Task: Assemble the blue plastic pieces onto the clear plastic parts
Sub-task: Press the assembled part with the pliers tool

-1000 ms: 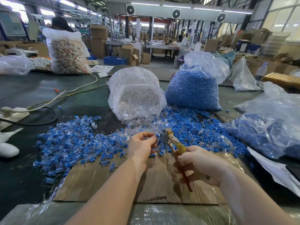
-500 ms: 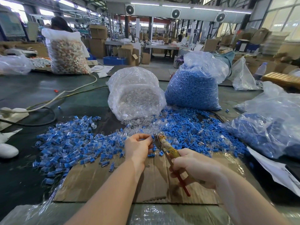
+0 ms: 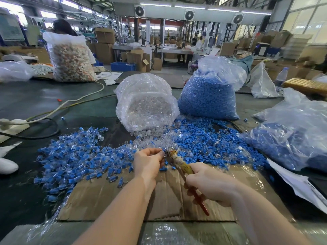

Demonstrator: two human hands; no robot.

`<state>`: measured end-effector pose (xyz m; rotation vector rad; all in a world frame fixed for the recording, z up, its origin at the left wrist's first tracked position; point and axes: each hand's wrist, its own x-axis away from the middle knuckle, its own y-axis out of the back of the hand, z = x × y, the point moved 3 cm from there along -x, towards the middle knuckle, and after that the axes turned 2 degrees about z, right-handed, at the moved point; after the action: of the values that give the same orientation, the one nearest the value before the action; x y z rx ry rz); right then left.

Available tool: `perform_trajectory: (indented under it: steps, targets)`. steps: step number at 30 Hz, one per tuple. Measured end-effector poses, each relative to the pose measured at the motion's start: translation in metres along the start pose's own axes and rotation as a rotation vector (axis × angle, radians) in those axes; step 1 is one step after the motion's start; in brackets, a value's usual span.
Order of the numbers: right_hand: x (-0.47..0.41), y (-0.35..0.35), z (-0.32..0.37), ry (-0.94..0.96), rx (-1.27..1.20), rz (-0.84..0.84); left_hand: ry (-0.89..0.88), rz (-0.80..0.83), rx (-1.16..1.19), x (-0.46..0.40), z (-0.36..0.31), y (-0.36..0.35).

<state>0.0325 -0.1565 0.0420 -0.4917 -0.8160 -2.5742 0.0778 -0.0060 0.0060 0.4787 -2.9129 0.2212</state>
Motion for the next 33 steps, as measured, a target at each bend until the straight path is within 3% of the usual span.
perform_trajectory:
  steps: [6,11,19,23,27,31,33]
  targets:
    - [-0.001,-0.005,-0.003,0.020,-0.032,-0.027,0.005,-0.009,-0.001,0.004,0.001,0.001]
    - [0.002,-0.009,-0.012,0.020,-0.348,-0.027,-0.034,-0.017,-0.051,0.006,-0.002,0.007]
    - [0.002,-0.012,-0.011,0.184,-0.113,-0.152,-0.109,0.002,-0.231,0.009,-0.009,0.013]
    - [0.004,-0.007,-0.014,0.125,-0.238,-0.062,-0.147,0.012,-0.291,0.010,-0.012,0.014]
    - [0.005,-0.006,-0.013,0.193,-0.034,-0.166,-0.132,0.030,-0.334,0.011,-0.012,0.015]
    - [0.007,-0.002,-0.014,0.108,-0.319,0.003,-0.162,0.042,-0.357,0.010,-0.014,0.016]
    - [0.007,0.000,-0.014,0.126,-0.318,0.020,-0.158,0.056,-0.358,0.010,-0.014,0.015]
